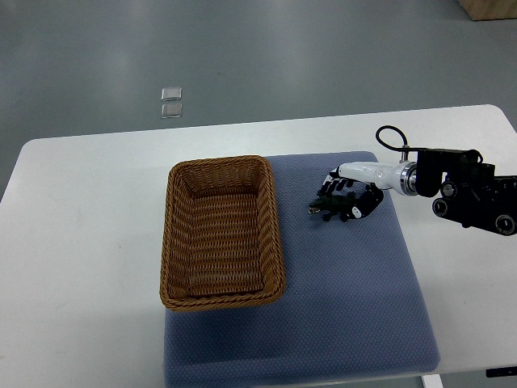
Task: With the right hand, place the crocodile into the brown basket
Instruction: 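Lower the right hand over the crocodile and close its fingers around it, then tighten the right hand's grip on the crocodile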
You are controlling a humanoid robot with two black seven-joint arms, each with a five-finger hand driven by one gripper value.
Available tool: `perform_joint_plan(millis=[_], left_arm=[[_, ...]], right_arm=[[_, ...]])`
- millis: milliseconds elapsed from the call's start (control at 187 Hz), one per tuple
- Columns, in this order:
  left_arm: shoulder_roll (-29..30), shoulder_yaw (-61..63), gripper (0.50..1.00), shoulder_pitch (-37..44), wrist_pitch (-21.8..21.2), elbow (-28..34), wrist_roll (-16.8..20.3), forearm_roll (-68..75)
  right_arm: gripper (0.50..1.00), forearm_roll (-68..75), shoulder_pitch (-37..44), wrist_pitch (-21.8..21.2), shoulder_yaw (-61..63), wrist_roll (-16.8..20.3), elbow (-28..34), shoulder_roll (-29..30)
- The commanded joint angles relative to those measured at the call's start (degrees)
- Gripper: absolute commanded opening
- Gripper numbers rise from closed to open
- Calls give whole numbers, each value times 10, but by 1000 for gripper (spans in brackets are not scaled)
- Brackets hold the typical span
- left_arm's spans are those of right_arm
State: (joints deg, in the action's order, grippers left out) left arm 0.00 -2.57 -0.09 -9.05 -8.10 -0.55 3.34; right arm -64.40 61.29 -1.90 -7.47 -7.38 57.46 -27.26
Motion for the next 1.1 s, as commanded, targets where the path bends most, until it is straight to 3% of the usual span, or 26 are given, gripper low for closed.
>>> perform_joint_plan(millis=[0,369,1097], left_arm=[[0,0,1000,0,0,0,0,0],[0,-1,1000,0,0,-1,0,0],[0,0,1000,0,0,0,0,0]], right_arm=[[740,0,0,1,0,0,0,2],[723,0,1,1,-1,1,0,4],[521,-13,8,1,-7,3,1,-2]])
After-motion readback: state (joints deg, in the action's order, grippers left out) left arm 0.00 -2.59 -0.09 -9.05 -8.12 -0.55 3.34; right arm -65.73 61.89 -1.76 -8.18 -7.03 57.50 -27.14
